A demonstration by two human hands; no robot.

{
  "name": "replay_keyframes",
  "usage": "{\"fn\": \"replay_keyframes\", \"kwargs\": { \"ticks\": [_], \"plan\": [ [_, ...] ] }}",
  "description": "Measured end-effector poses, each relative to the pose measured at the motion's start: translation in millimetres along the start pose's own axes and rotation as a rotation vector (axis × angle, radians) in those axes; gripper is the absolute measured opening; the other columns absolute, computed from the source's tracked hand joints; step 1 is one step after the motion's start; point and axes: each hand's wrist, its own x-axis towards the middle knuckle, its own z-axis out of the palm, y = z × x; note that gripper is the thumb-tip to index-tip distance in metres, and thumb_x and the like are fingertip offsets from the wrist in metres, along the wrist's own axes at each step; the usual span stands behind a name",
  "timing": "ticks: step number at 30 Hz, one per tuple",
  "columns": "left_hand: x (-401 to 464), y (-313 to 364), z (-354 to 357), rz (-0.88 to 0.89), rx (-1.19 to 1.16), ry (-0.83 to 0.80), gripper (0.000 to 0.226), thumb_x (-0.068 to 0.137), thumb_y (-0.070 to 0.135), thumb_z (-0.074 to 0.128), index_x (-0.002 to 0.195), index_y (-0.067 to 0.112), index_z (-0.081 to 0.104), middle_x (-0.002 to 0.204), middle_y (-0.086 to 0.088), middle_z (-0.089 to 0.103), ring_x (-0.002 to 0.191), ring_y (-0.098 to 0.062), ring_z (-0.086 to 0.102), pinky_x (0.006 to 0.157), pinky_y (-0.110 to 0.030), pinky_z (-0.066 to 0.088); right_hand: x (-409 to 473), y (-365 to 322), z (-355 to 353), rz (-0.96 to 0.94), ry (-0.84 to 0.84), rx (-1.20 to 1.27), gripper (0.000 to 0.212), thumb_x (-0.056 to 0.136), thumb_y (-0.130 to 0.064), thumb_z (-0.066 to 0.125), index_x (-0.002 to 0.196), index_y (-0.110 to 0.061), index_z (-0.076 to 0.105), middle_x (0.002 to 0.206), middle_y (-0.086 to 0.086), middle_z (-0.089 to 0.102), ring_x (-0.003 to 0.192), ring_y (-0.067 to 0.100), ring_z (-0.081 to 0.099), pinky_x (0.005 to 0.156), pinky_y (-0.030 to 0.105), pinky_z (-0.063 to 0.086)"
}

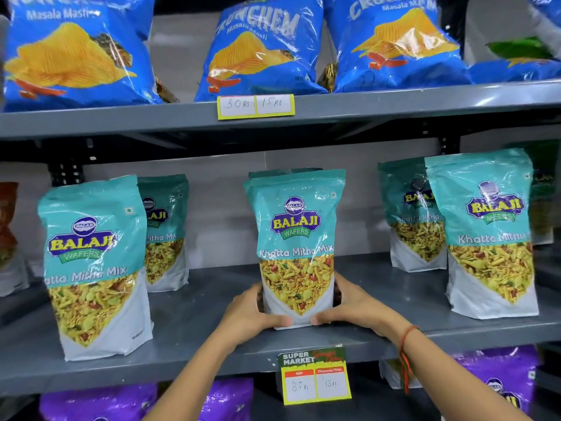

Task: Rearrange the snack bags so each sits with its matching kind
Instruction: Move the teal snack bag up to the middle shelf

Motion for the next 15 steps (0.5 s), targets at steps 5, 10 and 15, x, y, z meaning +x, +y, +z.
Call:
{"fn": "replay_keyframes", "kwargs": {
  "ticks": [5,10,15],
  "plan": [
    [-14,1,-1,0.002,-0.025,0.029,0.086,0.041,0.046,0.093,0.117,0.037,0.053,0.120,0.009,0.070,0.103,-0.008,0.068,0.096,-0.038,0.056,-6,1,0,0.018,0.014,0.057,0.087,0.052,-0.038,0.094,0.126,-0.035,0.048,0.123,-0.014,0.067,0.115,0.005,0.062,0.106,0.036,0.049],
    [-44,8,-10,0.044,-0.057,0.193,0.101,0.060,0.031,0.091,0.145,0.021,0.038,0.126,0.007,0.055,0.114,-0.015,0.061,0.101,-0.037,0.051,-30,-20,10,-0.060,0.253,0.211,0.085,0.063,-0.031,0.091,0.134,-0.030,0.042,0.133,-0.008,0.055,0.123,0.012,0.055,0.108,0.035,0.044],
    [-84,10,-25,0.171,-0.250,0.535,0.059,0.074,0.017,0.082,0.128,0.014,0.059,0.113,-0.003,0.068,0.094,-0.009,0.069,0.085,-0.016,0.054,-68,-53,39,-0.234,0.761,0.218,0.053,0.074,-0.035,0.084,0.117,-0.023,0.056,0.114,-0.001,0.057,0.098,0.015,0.057,0.082,0.028,0.052]
  ]
}}
